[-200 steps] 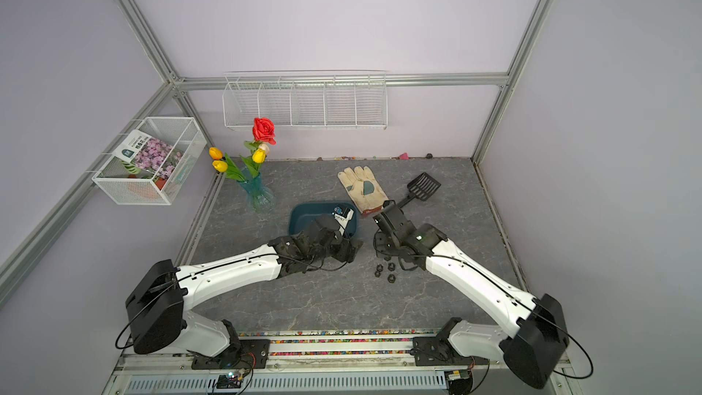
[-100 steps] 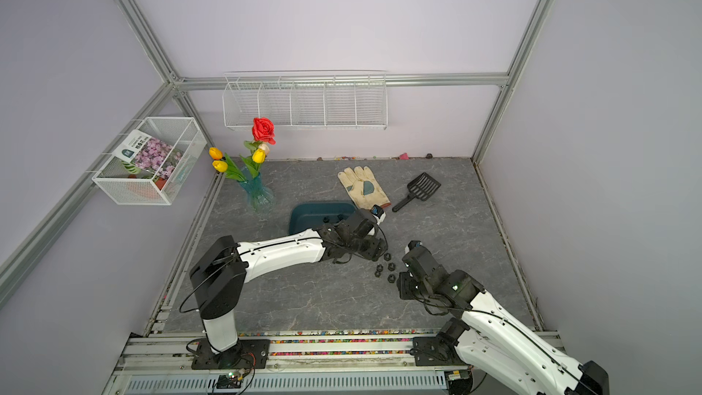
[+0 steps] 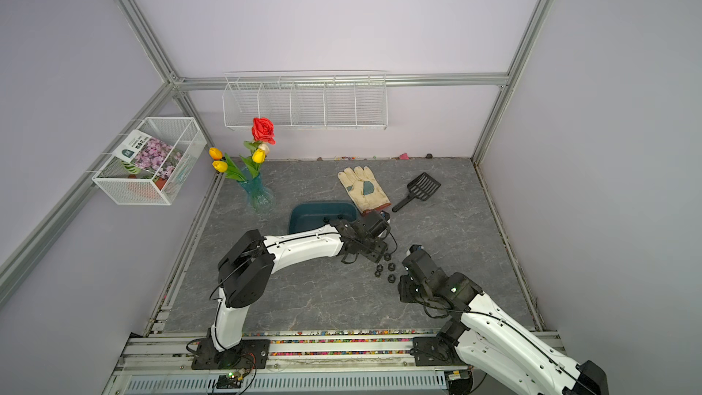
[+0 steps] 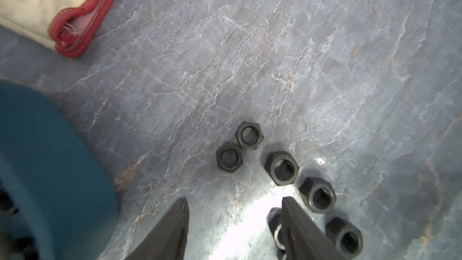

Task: Put the nuts on the desktop into the storage box
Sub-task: Pick up the nut from the center of the board.

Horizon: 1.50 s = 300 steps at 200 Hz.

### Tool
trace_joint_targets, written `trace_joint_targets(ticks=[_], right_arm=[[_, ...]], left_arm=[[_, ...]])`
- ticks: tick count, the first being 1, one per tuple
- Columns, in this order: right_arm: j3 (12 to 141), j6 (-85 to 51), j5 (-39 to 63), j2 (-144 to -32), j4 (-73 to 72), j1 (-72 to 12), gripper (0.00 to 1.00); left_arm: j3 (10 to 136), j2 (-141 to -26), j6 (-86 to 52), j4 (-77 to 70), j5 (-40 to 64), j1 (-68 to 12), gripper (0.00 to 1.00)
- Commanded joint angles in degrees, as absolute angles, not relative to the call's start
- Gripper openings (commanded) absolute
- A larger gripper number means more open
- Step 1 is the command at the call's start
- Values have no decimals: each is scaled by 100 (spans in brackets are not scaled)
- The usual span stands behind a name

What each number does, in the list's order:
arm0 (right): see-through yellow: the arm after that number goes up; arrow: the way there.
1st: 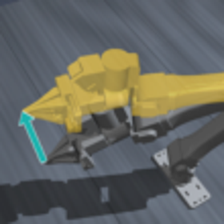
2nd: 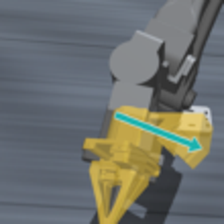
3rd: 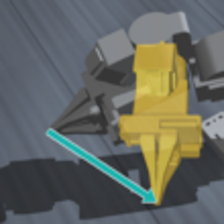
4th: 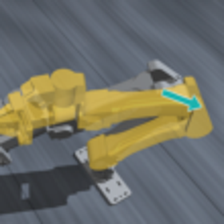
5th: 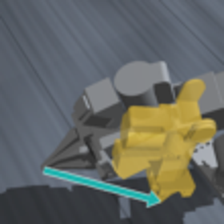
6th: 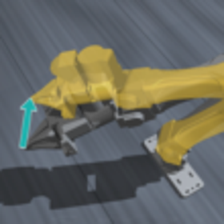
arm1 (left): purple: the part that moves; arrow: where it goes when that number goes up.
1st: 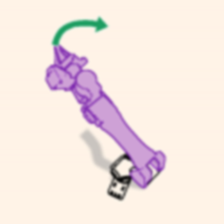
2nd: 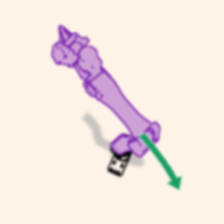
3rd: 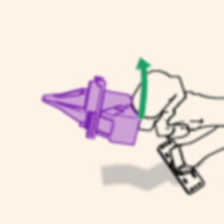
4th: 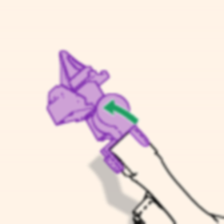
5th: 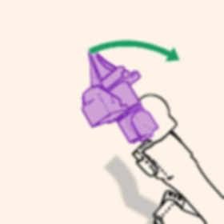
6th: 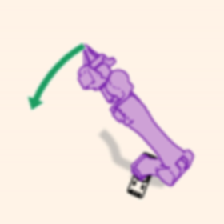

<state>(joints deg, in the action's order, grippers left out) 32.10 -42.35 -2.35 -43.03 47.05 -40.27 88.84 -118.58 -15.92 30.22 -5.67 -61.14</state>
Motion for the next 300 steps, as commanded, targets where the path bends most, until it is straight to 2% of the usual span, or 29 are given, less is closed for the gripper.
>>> trace_joint_targets(ticks=[1,105,211,276,300], right_arm=[[3146,-4325,-184,-4324,4621,-4053,36],[3037,-4271,-273,-4324,4487,-4037,36],[2909,-4264,-239,-4367,4330,-4005,36],[2856,-4263,-247,-4354,4299,-3982,36],[2830,-4271,-255,-4359,4307,-3964,35]], left_arm=[[9074,-12024,-1573,3234,-712,-6136,59],[9412,-12461,-1625,3252,-1060,-6236,50],[9815,-12906,-1871,3590,-1605,-6319,46],[10101,-13151,-1803,3770,-1431,-6313,45],[10202,-13265,-1774,3849,-1356,-6311,42]])
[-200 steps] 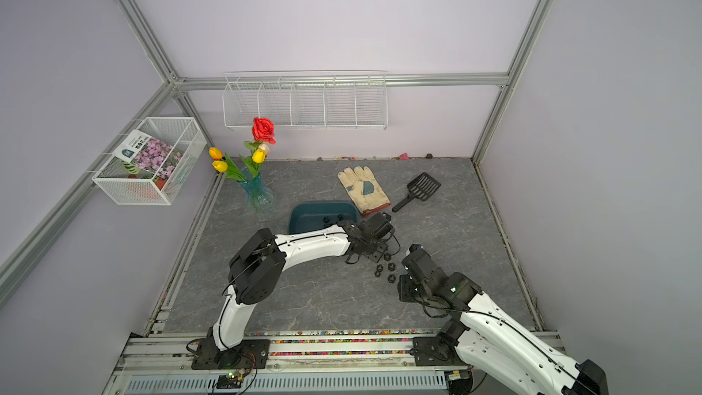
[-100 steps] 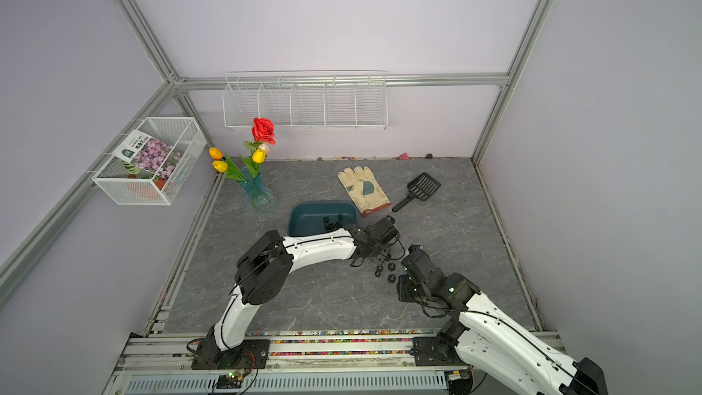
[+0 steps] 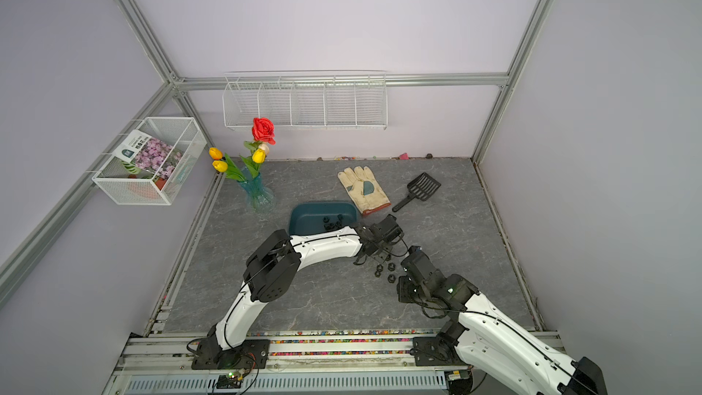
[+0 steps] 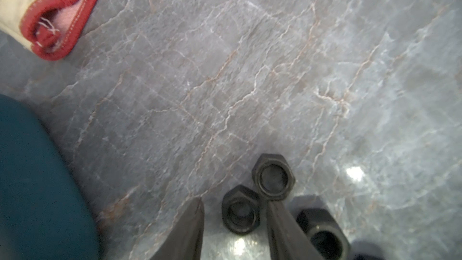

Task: Put the nuts on the desktop into the storage box
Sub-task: Pick up the nut from the center of the board, then place the nut in the storage box.

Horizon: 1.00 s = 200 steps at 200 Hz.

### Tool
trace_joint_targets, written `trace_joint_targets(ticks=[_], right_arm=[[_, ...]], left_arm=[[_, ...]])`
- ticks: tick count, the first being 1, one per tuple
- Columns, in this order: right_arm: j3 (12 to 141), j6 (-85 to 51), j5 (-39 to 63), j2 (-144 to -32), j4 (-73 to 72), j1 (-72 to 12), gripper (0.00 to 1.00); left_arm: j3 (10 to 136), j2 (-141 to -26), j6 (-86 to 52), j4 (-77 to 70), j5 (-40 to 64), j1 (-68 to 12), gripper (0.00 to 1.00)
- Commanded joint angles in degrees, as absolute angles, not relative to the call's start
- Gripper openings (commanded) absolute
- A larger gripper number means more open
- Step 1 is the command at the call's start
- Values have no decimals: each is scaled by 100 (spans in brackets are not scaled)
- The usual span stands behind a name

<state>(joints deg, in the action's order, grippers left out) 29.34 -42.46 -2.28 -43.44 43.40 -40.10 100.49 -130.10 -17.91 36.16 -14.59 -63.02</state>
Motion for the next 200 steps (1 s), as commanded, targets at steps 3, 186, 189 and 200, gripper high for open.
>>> trace_joint_targets(ticks=[3,186,189,200], right_arm=[[2830,-4276,-256,-4353,4307,-3964,35],[2855,-4289,52,-4135,4086,-3935,35],[2859,-4289,80,-4139,4054,-3935,35],[2889,-4276,130,-4153,3995,-3929,35]], left_arm=[[10196,-13271,-1775,3850,-1346,-6311,41],[9773,-12593,-1847,3943,-1796,-6308,12],[9776,-12551,-1852,3958,-1842,-6310,12],[9804,-12369,-1843,4025,-2018,-6302,12]])
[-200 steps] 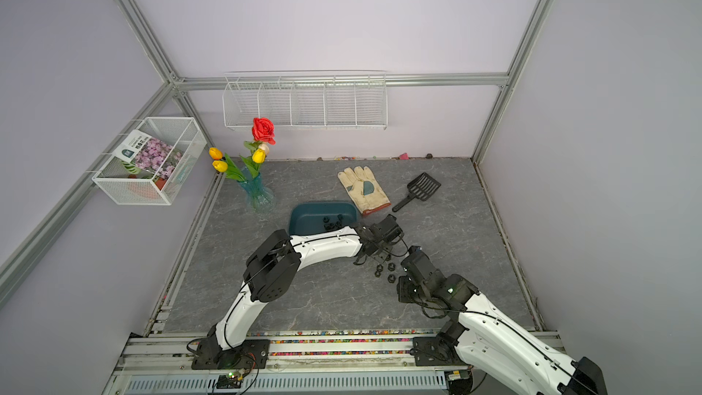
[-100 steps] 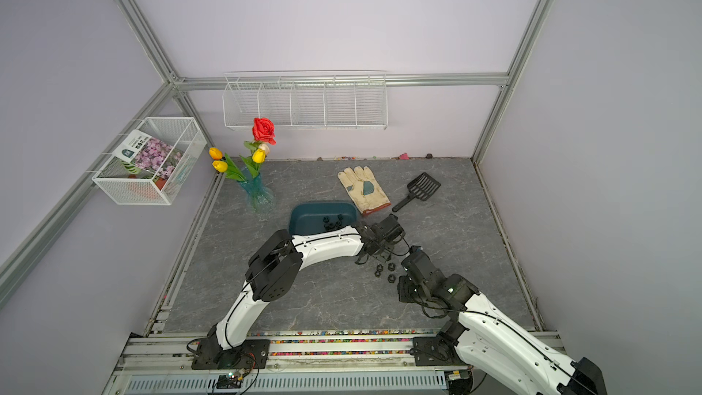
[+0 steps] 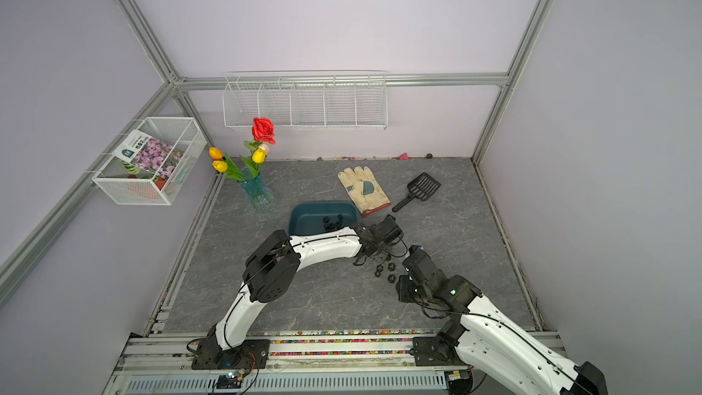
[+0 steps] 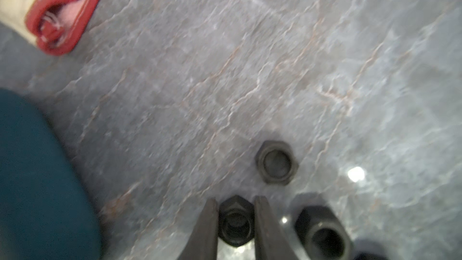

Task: Put the nuts on the desktop into the storage box
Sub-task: Place the nut in the storage box.

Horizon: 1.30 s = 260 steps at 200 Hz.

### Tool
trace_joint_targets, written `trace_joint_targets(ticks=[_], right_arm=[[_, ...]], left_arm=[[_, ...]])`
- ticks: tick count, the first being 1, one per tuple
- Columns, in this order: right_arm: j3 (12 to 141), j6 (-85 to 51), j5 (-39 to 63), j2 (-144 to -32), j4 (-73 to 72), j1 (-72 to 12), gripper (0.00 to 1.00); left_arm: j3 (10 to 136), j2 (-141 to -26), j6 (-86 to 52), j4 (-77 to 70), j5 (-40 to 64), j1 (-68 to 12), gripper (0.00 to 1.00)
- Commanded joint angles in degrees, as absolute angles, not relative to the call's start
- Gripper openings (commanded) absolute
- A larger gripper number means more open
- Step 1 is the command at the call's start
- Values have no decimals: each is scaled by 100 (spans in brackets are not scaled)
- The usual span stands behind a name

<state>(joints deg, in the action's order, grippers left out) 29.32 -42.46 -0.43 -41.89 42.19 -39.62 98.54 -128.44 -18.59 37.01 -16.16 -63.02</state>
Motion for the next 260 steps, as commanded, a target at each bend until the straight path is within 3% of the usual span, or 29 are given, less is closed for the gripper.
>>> trace_joint_targets(ticks=[1,77,134,260], right_arm=[[2895,-4273,138,-4156,3987,-3940,35],[3352,-4015,201,-4624,3788,-3935,35],[3922,-3613,509,-5795,3368,-3932,35],[5155,-2972,1238,-8500,2516,-3933,35]], left_arm=[[9802,-12354,-1840,4029,-2037,-6306,12],[9770,-10981,-1604,4161,-2835,-6233,15],[8850,-10353,-1723,3761,-2725,-5326,16],[7866,-10942,-1694,2438,-1732,-3809,16]])
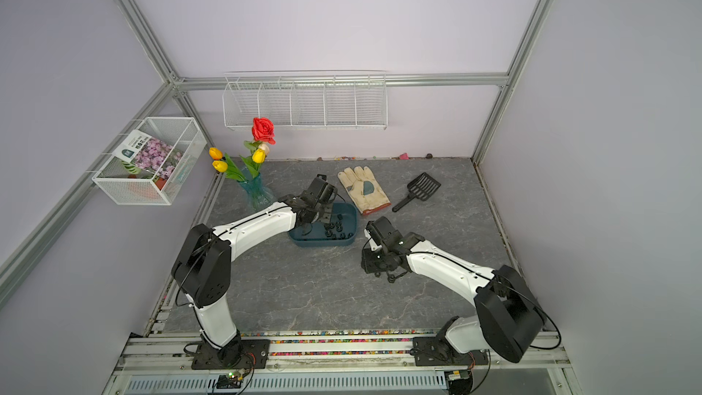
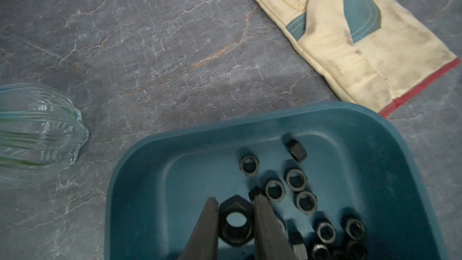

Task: Put the nuts on the desktop into the storage box
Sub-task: Place the nut in the storage box.

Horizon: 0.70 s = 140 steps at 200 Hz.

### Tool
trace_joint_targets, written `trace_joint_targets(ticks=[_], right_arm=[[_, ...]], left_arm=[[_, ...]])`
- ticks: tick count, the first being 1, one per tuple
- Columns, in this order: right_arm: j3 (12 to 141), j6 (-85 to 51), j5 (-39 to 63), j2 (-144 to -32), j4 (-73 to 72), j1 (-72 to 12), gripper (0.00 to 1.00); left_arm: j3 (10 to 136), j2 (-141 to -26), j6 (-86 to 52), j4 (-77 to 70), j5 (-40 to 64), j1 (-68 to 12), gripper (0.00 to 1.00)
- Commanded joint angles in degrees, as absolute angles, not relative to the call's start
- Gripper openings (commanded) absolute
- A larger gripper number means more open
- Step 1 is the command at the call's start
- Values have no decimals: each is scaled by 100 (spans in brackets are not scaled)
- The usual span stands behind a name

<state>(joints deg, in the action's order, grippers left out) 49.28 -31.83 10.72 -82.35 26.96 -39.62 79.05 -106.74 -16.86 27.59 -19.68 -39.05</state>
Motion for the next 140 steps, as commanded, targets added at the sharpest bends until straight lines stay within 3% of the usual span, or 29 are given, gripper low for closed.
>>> trace_joint_targets(ticks=[1,140], right_arm=[[5162,-2967,1239,-8513,2506,-3935,35],[5642,-2673,1771,-9395,1975,-3934,35]], left_arm=[[7866,-10955,-1691,2432,-1732,-3798,16],[7936,-11683,-1804,2417,-1679,-3595,16]])
